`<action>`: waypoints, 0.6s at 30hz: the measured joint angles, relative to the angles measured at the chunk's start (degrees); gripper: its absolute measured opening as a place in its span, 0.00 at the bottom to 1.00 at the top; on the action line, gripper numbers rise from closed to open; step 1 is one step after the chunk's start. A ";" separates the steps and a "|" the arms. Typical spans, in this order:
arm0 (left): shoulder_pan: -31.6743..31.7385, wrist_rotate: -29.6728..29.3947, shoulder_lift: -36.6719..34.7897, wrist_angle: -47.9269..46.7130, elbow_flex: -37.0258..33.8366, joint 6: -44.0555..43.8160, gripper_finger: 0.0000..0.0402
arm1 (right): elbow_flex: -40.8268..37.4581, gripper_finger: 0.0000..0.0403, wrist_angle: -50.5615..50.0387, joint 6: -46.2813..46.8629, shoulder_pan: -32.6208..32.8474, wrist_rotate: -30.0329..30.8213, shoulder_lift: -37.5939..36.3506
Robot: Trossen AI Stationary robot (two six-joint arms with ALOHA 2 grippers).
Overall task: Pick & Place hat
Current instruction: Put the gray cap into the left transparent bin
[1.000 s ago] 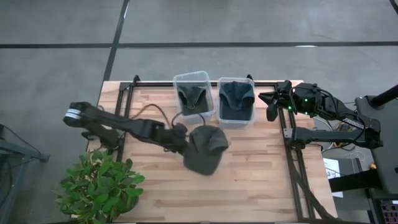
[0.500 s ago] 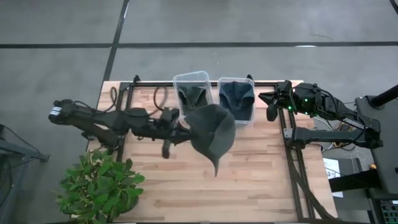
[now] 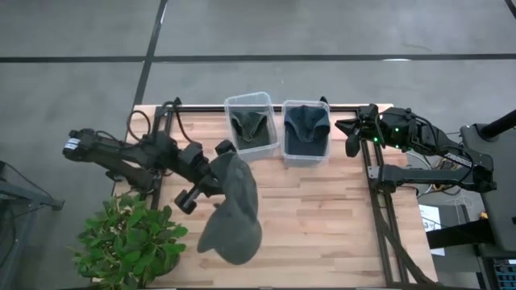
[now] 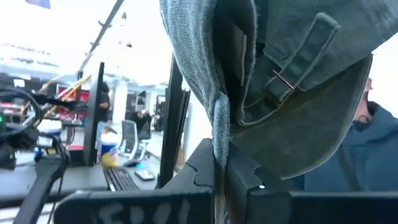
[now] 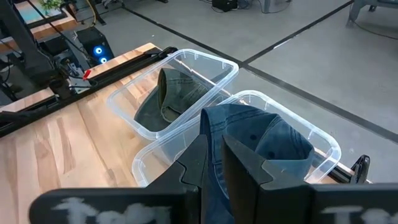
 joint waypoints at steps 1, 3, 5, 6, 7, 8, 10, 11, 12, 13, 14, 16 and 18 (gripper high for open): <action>0.01 -0.03 0.10 0.70 0.00 0.02 0.02 | 0.00 0.11 0.00 0.00 0.00 0.01 0.00; 0.07 -0.17 0.13 0.95 0.00 -0.05 0.02 | 0.00 0.11 0.00 0.00 0.01 0.01 0.00; 0.09 -1.50 0.29 1.00 0.00 -0.60 0.02 | 0.00 0.11 0.00 0.00 0.01 0.01 0.00; 0.09 -2.70 0.35 1.01 0.00 -0.91 0.02 | 0.00 0.11 0.00 0.00 0.00 0.01 0.00; 0.01 -4.57 0.39 0.83 0.00 -1.32 0.02 | 0.00 0.11 0.00 0.00 0.02 0.01 0.00; 0.00 -7.49 0.40 0.64 0.00 -2.17 0.02 | 0.00 0.11 0.00 0.00 0.00 0.01 0.00; -0.01 -16.78 0.39 -0.45 0.00 -5.52 0.02 | 0.00 0.11 0.00 0.00 0.01 0.01 0.00; 0.01 -23.00 0.38 -1.41 0.00 -7.77 0.02 | 0.00 0.11 0.00 0.00 0.01 0.01 0.00; 0.04 -29.60 0.38 -2.64 0.00 -10.72 0.02 | 0.00 0.11 0.00 0.00 0.00 0.01 0.00; 0.04 -36.16 0.40 -4.29 0.00 -14.04 0.02 | 0.00 0.11 0.00 0.00 0.02 0.01 0.00; 0.11 -42.90 0.40 -6.44 0.00 -17.65 0.02 | 0.00 0.11 0.00 0.00 0.00 0.01 0.00; 0.15 -54.53 0.35 -11.56 0.00 -23.71 0.02 | 0.00 0.11 0.00 0.00 0.00 0.03 0.00; 0.18 -63.42 0.33 -16.57 0.00 -28.85 0.02 | 0.00 0.11 0.00 0.02 0.00 0.03 0.00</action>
